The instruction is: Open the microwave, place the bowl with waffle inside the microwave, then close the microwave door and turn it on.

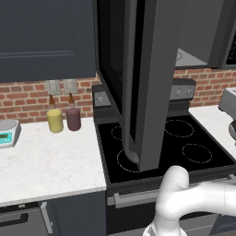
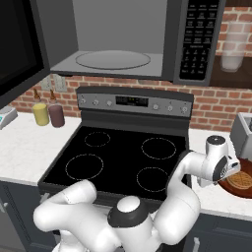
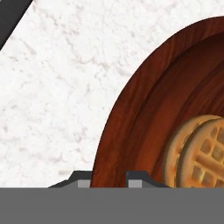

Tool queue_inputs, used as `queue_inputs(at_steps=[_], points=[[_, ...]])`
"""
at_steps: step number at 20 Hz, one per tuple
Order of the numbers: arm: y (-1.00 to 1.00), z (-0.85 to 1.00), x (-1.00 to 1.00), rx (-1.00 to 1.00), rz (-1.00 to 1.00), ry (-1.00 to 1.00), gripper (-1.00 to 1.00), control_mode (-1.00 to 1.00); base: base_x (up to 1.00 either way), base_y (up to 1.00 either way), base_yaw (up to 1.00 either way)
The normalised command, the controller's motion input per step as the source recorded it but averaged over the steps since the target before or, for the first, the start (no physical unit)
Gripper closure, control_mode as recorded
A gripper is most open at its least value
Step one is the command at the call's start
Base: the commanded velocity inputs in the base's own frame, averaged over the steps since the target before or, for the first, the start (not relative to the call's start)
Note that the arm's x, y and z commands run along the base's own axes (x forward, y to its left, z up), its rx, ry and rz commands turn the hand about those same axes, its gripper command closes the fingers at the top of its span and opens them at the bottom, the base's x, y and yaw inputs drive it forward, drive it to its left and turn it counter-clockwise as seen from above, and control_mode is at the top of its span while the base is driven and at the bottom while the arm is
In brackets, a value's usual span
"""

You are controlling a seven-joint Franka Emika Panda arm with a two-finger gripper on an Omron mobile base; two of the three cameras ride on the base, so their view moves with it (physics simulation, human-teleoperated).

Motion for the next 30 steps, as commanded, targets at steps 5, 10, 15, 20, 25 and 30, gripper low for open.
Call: queue_inputs(at_steps=[5,10,15,20,25,30], points=[[0.0,0.0,0.0,0.0,0.0,0.0,1.0,-1.0,0.0,0.0,0.0],[0.0,0.0,0.0,0.0,0.0,0.0,1.0,-1.0,0.0,0.0,0.0],[-0.02,0.18,-0.3,0.0,0.0,-0.03,1.0,-1.0,0.0,0.0,0.0],[0.0,0.7,-0.61,0.0,0.0,-0.09,1.0,-1.0,0.0,0.0,0.0],[0.0,0.89,-0.46,0.0,0.0,0.0,1.0,-1.0,0.0,0.0,0.0],[0.0,0.68,-0.48,-0.05,0.07,-0.02,1.0,-1.0,0.0,0.0,0.0]])
